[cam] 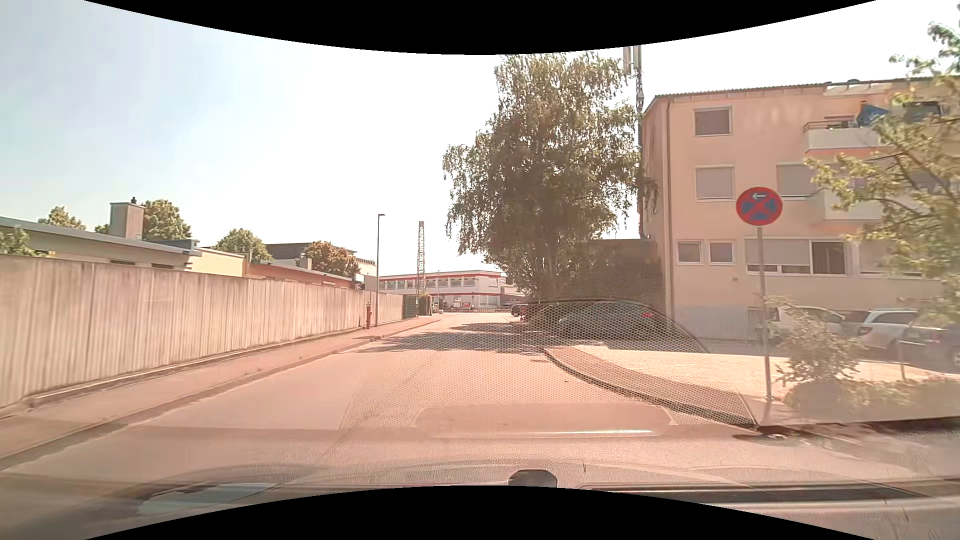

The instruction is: Follow the waypoints while adhering to traffic rules and regulations

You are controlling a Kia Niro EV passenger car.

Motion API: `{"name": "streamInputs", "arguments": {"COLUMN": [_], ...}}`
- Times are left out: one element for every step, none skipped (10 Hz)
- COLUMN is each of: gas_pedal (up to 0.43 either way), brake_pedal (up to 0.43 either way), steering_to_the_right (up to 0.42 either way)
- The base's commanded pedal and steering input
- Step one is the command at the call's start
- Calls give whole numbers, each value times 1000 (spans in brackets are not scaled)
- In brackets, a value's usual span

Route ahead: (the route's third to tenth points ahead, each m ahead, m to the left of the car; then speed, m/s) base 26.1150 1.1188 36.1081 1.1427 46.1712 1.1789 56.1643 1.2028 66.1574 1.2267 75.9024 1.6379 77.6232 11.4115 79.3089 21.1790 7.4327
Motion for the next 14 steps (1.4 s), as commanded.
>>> {"name": "streamInputs", "arguments": {"gas_pedal": [228,228,228,228,220,220,209,197,169,157,150,150,150,150], "brake_pedal": [0,0,0,0,0,0,0,0,0,0,0,0,0,0], "steering_to_the_right": [-4,-4,-4,-4,-4,-4,-1,1,1,1,1,1,1,1]}}
